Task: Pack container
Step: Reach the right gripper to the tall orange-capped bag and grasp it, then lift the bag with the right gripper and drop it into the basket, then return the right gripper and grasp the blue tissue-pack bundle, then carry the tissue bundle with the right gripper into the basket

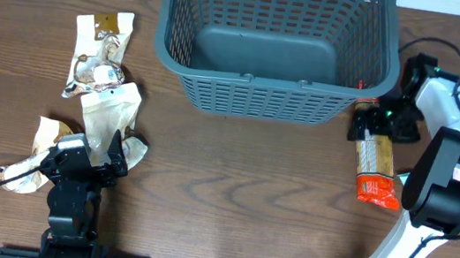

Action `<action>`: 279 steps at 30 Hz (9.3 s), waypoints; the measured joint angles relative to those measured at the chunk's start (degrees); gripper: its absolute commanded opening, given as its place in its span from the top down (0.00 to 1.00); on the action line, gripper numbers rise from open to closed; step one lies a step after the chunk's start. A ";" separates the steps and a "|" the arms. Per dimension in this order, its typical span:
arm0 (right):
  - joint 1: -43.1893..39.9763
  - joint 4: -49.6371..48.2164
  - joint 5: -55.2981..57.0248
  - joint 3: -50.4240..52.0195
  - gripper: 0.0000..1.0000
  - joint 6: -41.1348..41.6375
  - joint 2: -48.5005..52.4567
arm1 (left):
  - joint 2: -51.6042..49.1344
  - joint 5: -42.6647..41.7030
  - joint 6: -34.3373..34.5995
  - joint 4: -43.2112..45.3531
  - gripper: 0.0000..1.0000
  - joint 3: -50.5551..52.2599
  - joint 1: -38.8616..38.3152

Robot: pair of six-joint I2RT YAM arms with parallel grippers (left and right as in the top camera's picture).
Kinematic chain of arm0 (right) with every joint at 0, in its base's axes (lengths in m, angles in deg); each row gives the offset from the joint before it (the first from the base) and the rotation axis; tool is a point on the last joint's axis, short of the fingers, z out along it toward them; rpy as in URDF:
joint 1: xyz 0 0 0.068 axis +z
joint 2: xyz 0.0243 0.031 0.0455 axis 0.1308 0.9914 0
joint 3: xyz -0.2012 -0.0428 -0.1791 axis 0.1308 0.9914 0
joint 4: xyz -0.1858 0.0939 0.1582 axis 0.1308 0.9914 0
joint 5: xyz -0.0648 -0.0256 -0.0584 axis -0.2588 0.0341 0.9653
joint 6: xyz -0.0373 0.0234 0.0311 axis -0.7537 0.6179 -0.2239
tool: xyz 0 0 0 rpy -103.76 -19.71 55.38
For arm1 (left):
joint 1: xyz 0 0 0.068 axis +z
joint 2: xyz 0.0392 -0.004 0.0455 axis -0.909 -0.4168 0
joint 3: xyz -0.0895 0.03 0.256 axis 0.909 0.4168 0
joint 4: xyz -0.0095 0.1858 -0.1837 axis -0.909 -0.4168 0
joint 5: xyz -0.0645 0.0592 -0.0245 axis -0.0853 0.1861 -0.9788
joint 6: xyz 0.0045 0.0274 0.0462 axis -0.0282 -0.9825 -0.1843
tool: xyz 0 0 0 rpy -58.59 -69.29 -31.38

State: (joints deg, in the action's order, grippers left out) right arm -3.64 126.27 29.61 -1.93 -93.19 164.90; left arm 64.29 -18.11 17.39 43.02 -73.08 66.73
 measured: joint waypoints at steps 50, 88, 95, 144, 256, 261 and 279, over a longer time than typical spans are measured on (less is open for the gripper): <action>-6.03 9.94 -6.84 -39.60 0.99 8.57 -17.77 | 0.00 0.02 0.00 0.02 0.01 0.00 0.00; 28.44 18.78 -13.29 -41.16 0.83 -42.40 4.94 | 0.00 0.02 0.00 0.02 0.01 0.00 0.00; 31.47 20.11 -10.29 -41.29 0.17 -42.49 6.86 | 0.00 0.02 0.00 0.02 0.01 0.00 0.00; -26.27 29.97 -11.21 -13.25 0.01 2.01 -41.46 | 0.00 -3.26 0.00 -0.28 0.01 0.00 0.00; 27.17 5.68 -17.18 -38.32 0.90 -45.22 0.92 | 0.00 -4.07 0.00 -0.11 0.01 0.07 0.00; 27.47 9.99 -17.03 -37.88 0.45 -44.98 8.31 | 0.00 -4.17 0.00 -0.11 0.01 0.07 0.00; 22.27 12.98 -15.28 -57.35 0.01 -29.73 -6.38 | 0.00 -4.96 0.00 -0.09 0.01 0.13 0.00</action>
State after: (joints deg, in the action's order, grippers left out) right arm 18.63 139.25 14.33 -59.29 -122.92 158.52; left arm 64.29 -23.07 17.39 42.93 -72.95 66.73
